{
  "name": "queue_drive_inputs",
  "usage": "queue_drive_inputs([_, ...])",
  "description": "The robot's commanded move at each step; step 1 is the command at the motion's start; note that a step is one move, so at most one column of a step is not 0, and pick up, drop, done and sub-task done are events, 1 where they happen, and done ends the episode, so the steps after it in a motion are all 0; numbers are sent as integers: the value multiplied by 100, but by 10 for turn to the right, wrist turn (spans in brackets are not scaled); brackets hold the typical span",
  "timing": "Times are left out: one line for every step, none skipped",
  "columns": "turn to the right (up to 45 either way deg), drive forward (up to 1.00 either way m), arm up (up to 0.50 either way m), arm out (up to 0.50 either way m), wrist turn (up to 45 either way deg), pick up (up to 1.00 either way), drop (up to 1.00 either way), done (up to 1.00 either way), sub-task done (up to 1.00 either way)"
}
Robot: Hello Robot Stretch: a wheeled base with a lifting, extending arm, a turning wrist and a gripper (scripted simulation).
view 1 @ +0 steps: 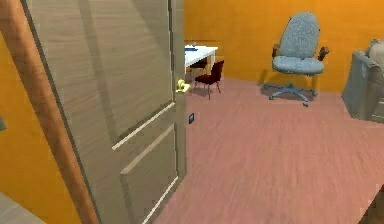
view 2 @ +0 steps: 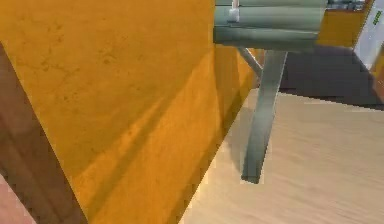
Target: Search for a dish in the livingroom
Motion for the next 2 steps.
queue_drive_inputs([0, 55, 0, 0, 0, 0, 0, 0, 0])
queue_drive_inputs([210, 0, 0, 0, 0, 0, 0, 0, 0])
